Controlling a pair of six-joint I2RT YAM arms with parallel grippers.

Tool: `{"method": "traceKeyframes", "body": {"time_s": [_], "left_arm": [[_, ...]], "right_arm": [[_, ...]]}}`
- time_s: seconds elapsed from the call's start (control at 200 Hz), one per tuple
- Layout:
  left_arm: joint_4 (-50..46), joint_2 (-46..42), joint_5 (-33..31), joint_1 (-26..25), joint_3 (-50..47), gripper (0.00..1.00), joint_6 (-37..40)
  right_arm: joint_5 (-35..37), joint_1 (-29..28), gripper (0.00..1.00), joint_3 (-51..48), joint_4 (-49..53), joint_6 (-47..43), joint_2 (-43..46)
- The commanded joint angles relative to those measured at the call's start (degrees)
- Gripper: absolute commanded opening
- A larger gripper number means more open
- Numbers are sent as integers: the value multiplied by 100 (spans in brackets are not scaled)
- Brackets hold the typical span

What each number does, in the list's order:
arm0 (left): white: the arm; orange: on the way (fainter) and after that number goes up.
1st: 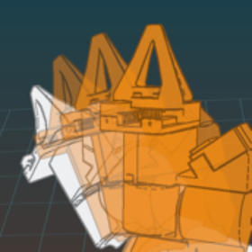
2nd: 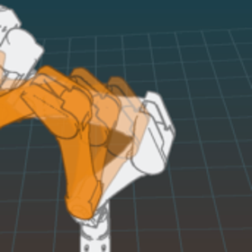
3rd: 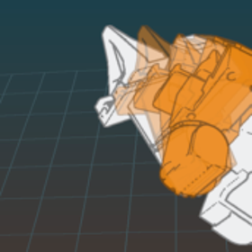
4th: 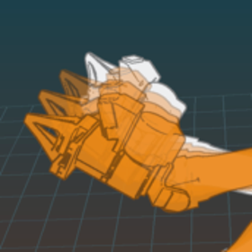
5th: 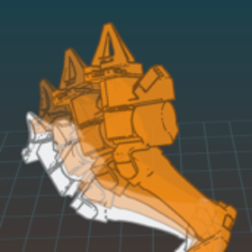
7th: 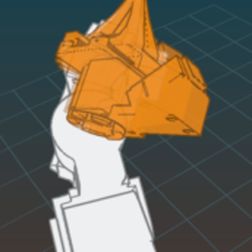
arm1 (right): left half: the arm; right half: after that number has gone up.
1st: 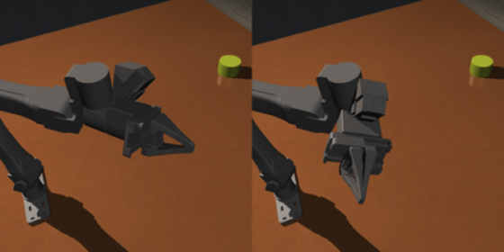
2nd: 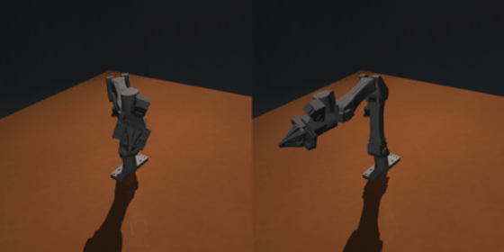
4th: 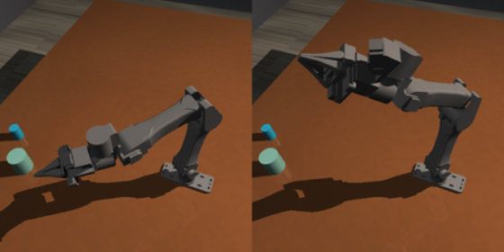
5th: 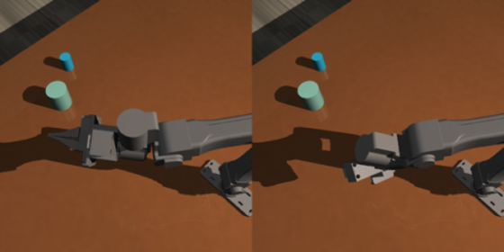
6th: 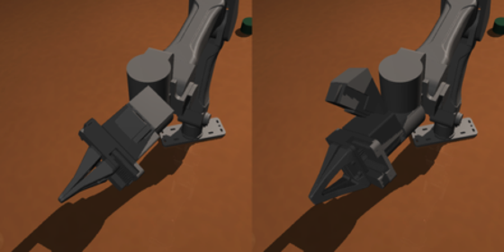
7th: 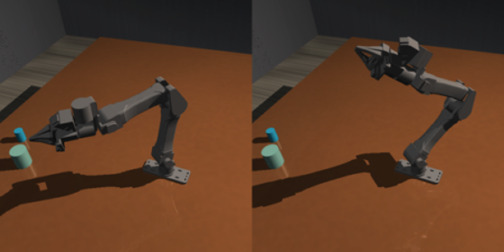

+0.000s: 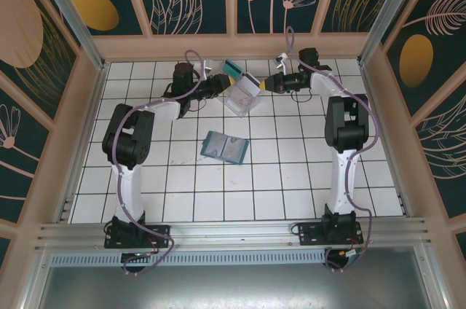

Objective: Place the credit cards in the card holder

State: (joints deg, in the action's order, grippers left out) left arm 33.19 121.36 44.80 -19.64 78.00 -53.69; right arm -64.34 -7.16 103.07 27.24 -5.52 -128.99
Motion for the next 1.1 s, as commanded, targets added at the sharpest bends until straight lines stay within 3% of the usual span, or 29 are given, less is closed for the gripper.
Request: {"method": "traceKeyframes", "body": {"time_s": [0.0,0.39,0.981,1.091], "left_arm": [[520,298,160,-73,241,43,-334],[889,692,133,-113,398,50,-618],[985,1232,214,-323,1024,50,-905],[1173,1266,215,-337,1050,38,-1045]], "right_arm": [[-292,37,10,-14,-110,-19,-92],[-621,88,9,7,-248,85,-144],[-768,117,8,20,-75,-81,-179],[-757,118,8,24,-36,-113,-203]]}}
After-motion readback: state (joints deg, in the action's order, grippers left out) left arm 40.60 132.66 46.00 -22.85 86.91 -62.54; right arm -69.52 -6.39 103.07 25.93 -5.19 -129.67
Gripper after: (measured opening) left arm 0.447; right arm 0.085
